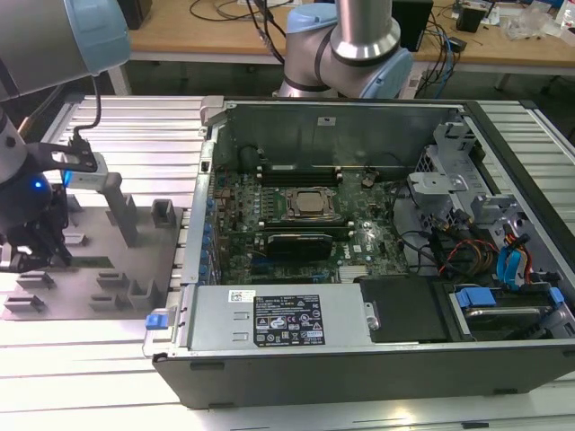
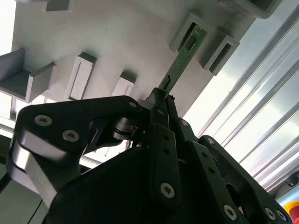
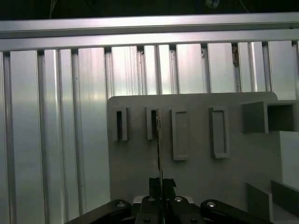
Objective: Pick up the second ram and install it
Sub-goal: 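Pick up the second ram and move it above second insertion slot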
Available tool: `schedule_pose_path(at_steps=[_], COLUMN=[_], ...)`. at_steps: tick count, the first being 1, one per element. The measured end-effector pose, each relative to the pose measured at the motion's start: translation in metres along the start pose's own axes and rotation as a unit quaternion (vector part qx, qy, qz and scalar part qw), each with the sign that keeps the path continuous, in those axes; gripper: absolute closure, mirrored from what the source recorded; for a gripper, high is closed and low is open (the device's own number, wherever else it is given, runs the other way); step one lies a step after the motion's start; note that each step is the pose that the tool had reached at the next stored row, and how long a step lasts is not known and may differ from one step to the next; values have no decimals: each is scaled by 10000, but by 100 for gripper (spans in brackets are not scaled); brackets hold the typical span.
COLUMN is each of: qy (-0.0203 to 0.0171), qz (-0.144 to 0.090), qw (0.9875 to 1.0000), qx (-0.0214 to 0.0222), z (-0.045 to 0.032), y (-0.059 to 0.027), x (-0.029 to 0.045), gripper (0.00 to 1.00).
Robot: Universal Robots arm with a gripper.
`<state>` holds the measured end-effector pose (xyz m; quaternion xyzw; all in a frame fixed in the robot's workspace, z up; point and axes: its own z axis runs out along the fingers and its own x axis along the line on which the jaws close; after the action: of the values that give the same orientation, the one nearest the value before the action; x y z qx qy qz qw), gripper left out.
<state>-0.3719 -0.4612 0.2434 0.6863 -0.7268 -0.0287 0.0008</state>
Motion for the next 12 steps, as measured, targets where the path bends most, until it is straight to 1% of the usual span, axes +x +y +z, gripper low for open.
schedule_pose_path(at_steps=[2,9,12], qy=[-1,-3,-3], qz=[0,0,0], qw=[10000,10000,10000], qx=[0,0,0], z=[-21,-168,-209], y=[1,7,9], x=[-1,-7,-8], gripper=[89,89,89])
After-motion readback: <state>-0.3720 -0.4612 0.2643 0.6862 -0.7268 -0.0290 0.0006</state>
